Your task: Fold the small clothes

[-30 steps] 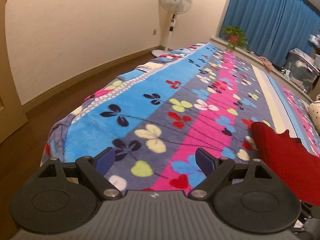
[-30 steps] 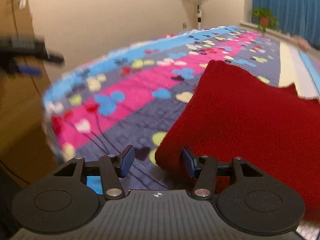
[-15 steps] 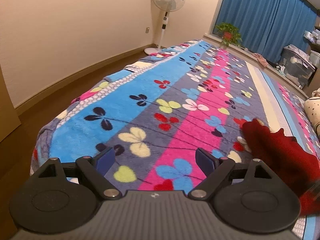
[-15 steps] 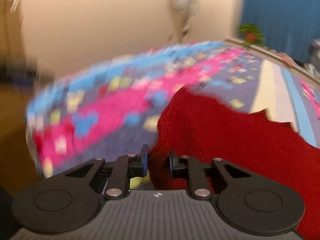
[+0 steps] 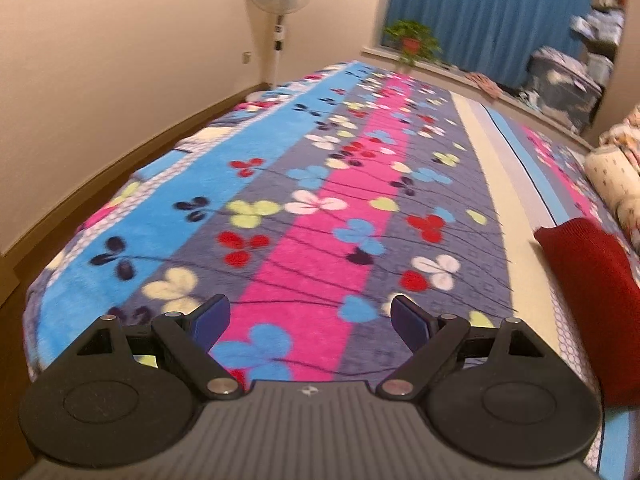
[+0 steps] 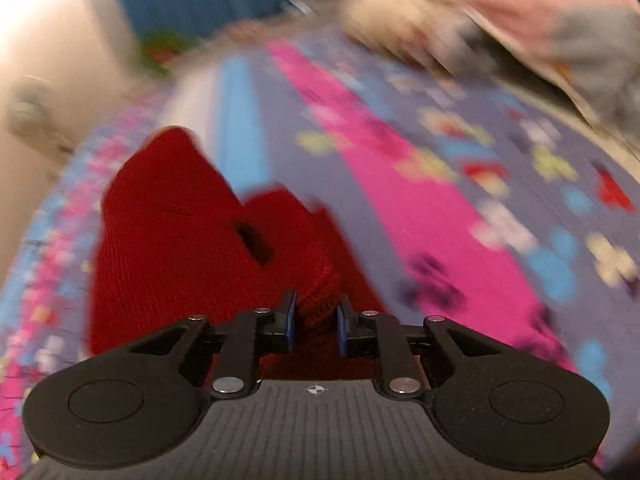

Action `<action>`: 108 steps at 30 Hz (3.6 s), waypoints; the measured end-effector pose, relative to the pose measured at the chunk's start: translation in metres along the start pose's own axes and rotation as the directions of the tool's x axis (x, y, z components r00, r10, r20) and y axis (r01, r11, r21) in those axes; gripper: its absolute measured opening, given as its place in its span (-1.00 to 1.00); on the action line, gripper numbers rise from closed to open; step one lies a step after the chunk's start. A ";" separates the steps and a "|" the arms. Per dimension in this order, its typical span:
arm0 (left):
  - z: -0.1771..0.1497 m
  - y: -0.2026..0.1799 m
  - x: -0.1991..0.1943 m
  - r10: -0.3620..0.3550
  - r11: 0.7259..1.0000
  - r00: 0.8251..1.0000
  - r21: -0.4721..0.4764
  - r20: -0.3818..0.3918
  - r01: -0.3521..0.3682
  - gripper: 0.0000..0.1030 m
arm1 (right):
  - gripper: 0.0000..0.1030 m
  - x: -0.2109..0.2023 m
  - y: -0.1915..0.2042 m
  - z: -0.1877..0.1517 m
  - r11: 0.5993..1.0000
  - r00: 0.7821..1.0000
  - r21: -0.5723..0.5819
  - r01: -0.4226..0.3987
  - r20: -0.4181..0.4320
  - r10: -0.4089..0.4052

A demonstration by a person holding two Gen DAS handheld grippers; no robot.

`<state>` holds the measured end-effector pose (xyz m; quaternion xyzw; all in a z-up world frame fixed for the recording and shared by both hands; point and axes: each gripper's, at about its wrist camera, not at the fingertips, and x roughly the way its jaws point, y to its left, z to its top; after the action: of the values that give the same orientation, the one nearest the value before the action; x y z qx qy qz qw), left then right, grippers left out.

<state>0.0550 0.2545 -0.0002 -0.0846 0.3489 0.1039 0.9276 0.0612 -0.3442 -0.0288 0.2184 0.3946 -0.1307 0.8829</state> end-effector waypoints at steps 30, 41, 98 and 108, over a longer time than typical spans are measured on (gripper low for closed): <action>-0.010 -0.150 0.055 -0.043 0.965 0.996 0.253 -0.082 0.063 0.76 | -0.72 0.018 -0.040 -0.004 0.894 0.936 -0.285 -0.347 -0.172 0.308; -0.017 -0.179 0.045 -0.086 0.938 0.996 0.336 -0.014 0.086 0.76 | 0.15 0.014 -0.035 0.030 0.899 0.932 -0.250 -0.360 -0.053 0.359; 0.042 -0.221 0.068 -0.271 0.938 0.963 0.223 -0.007 0.266 0.50 | -0.32 0.083 0.086 0.031 0.761 0.849 -0.397 -0.513 -0.104 0.518; -0.026 -0.206 0.041 -0.377 0.893 0.924 0.237 -0.071 0.382 0.48 | 0.02 0.069 0.103 0.002 0.628 0.743 -0.399 -0.668 -0.314 0.591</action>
<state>0.1207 0.0552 -0.0298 -0.0365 0.3464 -0.1242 0.9291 0.1496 -0.2593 -0.0506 0.1223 0.3786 0.3076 0.8643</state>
